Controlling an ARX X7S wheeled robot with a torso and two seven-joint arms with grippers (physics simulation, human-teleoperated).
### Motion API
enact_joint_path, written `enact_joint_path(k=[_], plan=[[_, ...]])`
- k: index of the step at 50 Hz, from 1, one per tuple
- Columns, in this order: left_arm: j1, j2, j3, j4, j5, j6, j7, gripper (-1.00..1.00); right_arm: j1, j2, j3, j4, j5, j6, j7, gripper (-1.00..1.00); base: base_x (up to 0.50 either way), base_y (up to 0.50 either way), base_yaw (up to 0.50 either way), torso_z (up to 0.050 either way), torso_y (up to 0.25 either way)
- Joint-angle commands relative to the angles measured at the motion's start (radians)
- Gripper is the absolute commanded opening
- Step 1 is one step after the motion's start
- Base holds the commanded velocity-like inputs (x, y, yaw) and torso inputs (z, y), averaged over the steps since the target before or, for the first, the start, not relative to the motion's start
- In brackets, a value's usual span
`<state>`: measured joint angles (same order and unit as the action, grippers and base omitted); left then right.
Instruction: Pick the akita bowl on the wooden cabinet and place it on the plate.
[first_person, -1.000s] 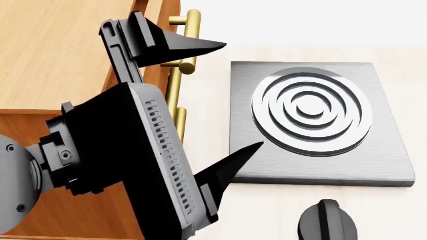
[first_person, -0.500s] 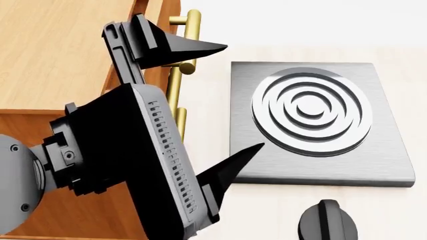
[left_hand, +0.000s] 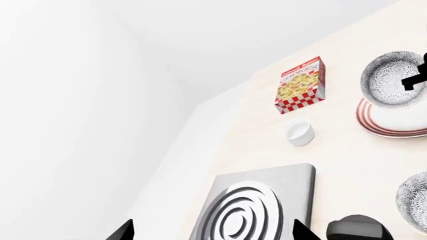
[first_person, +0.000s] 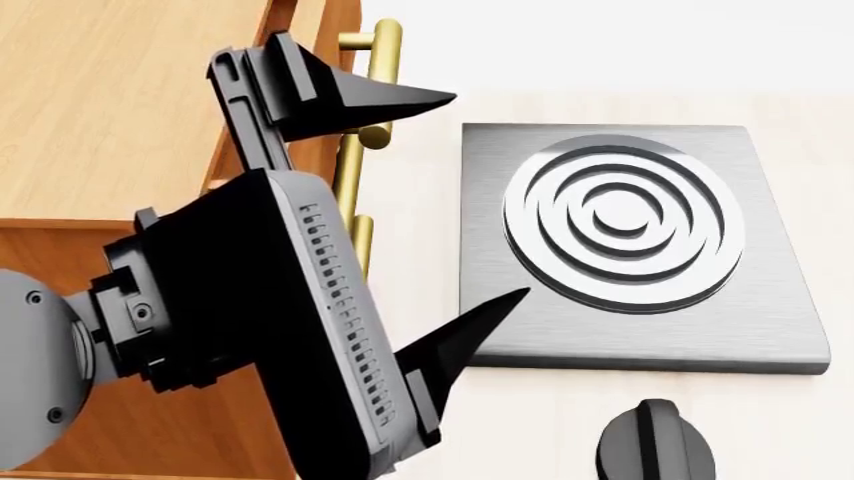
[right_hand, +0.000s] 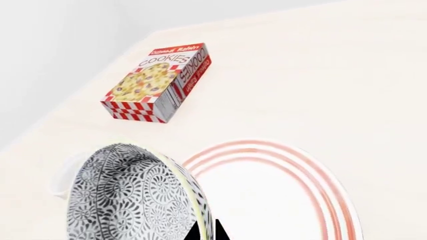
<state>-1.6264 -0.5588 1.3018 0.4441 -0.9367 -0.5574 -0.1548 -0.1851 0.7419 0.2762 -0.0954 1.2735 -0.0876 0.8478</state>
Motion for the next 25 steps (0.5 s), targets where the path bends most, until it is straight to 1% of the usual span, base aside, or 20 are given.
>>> enact_joint_path(k=[1,14,25], plan=[[0.006,0.004,0.002,-0.009,0.007,0.006,0.005,1.00,-0.002,-0.007,0.008,0.019,-0.021,-0.002,-0.014,-1.00,0.00,0.00,0.00,0.000,0.000],[0.004,0.007,-0.004,-0.014,0.003,0.003,0.006,1.00,0.028,-0.020,-0.019,0.054,-0.036,0.004,-0.027,-1.00,0.00,0.00,0.00,0.000,0.001],[0.016,0.006,0.000,-0.014,0.011,0.010,0.007,1.00,0.027,-0.018,-0.009,0.066,-0.031,0.005,-0.029,-1.00,0.00,0.00,0.00,0.000,0.000]])
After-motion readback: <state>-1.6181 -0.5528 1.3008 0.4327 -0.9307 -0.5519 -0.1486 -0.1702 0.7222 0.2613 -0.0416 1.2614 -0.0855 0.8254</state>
